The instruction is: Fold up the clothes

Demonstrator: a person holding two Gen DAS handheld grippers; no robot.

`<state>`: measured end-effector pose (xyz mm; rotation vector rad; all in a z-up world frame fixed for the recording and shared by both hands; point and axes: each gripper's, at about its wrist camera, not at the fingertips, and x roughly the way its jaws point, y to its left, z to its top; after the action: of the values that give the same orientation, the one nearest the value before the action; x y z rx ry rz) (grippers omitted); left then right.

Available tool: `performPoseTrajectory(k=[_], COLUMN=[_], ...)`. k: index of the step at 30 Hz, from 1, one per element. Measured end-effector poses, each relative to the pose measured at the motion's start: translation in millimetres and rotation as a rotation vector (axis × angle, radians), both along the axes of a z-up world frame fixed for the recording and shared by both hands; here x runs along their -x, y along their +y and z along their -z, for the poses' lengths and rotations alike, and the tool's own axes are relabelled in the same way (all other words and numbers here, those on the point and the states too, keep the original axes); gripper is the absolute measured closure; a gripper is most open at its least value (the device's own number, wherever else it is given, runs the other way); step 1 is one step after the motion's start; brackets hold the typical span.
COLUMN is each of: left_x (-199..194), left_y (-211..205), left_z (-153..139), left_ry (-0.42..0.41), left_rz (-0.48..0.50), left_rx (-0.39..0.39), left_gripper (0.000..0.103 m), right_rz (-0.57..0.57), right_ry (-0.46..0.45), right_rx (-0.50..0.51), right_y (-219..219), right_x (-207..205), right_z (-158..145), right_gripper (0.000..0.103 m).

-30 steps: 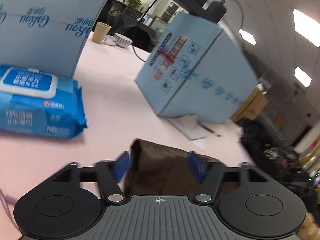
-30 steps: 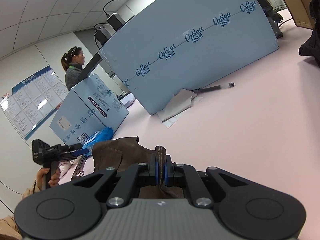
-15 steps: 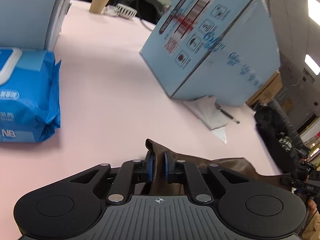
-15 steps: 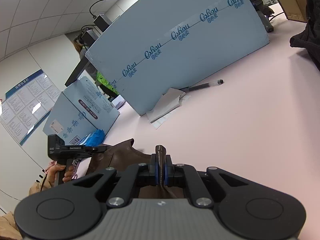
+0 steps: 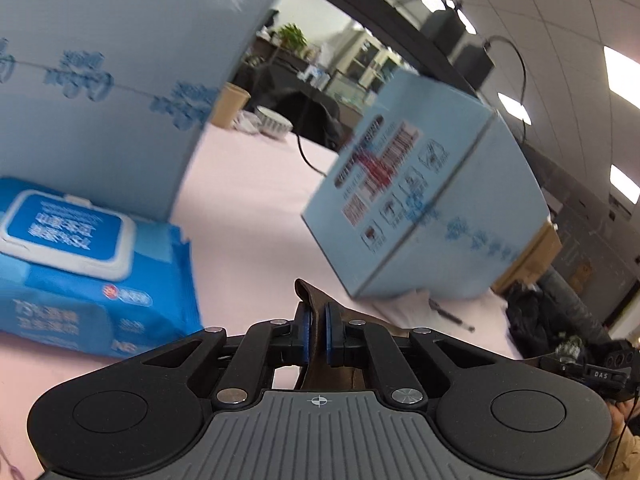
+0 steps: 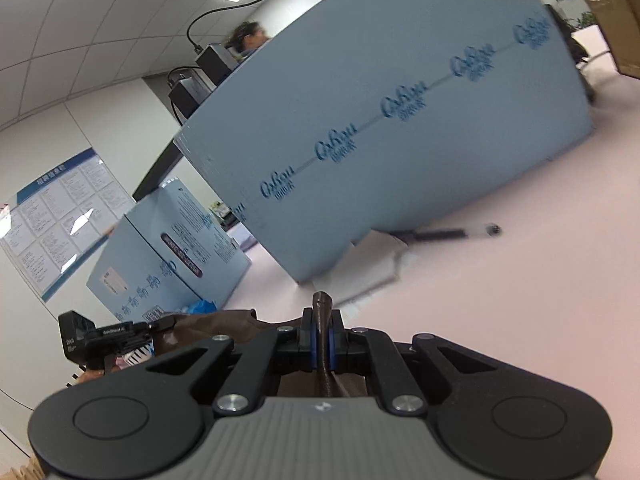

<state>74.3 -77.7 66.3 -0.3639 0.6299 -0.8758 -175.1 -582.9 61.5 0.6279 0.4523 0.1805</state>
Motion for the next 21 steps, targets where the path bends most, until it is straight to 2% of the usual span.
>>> performPoseTrajectory(k=[4,9,13,16,21], left_x=[18,45,65,65,74], left_y=[25,51,60,56,68], left_z=[-9,3,22,35,41], left_ry=[-0.067,-0.058,-0.034,0.001,0.014], left_rz=[0.05,0.093,0.111,0.101,0.098], left_rx=[0.053,0.085,0.029,0.006,-0.012], left_gripper=[0.097,0.097,0.097,0.097,0.096], right_rz=[-0.043,-0.063,-0.072,-0.06,-0.096], right_ry=[-0.052,-0.081,-0.053,-0.001,0.03], right_rx=[-0.012,-0.005,0.039,0.106,0.153], right_y=[5,11,24,34,47], right_x=[1,43,71,71,88], right_z=[-6,-2,13,26,34], right_gripper=[0.097,0.097,0.097,0.097,0.097])
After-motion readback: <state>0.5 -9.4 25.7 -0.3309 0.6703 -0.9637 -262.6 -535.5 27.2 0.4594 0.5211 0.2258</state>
